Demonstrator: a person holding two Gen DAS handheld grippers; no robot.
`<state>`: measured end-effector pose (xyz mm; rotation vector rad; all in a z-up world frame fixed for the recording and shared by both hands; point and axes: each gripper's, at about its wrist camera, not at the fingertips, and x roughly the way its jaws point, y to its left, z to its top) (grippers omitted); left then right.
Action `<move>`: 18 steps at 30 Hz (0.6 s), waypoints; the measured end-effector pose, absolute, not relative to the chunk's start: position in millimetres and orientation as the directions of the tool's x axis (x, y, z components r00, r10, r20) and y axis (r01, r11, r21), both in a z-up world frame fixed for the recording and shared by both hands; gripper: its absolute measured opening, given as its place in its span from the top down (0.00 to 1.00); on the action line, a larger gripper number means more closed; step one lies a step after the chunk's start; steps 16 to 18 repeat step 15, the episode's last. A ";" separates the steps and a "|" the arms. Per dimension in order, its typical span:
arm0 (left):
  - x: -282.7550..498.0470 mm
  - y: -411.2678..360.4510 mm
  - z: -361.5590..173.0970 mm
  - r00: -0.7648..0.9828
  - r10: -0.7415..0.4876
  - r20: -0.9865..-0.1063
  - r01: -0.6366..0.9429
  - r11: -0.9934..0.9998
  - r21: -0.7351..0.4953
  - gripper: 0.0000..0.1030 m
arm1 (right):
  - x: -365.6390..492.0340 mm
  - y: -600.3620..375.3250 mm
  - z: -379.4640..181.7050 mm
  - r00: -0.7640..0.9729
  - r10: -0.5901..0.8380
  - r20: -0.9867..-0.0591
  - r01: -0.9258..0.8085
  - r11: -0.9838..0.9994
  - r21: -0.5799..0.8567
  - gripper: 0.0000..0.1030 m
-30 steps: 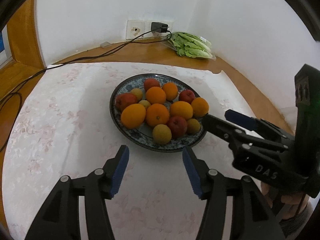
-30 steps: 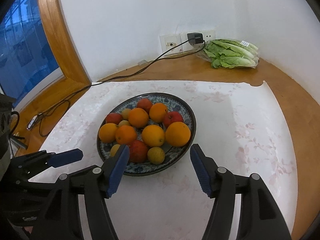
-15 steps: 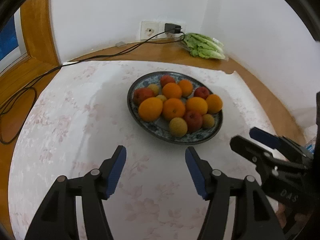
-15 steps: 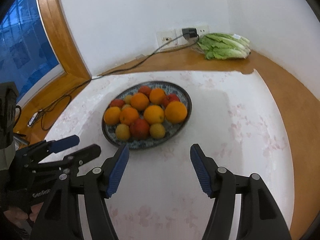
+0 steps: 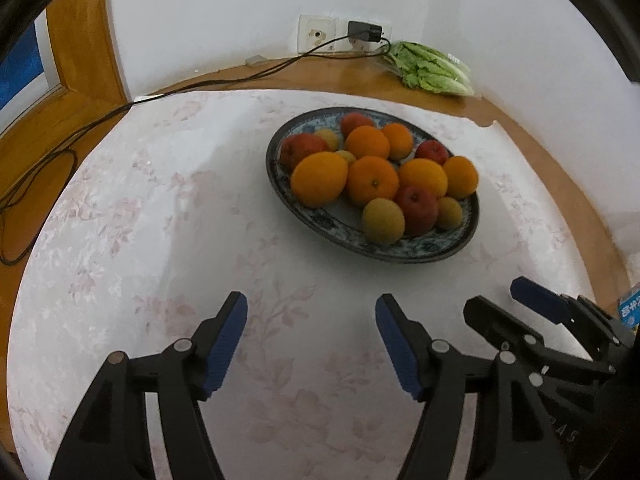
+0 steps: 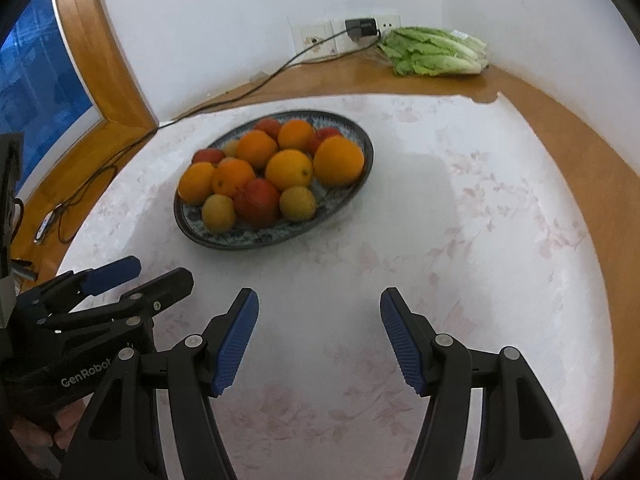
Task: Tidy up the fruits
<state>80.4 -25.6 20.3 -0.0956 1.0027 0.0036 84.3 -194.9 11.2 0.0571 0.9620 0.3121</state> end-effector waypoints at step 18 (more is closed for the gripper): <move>79.5 -28.0 16.9 0.540 -0.021 -0.841 -0.047 0.997 -0.055 0.31 | 83.1 -193.6 8.5 0.540 0.287 -0.791 -0.232 0.954 0.188 0.37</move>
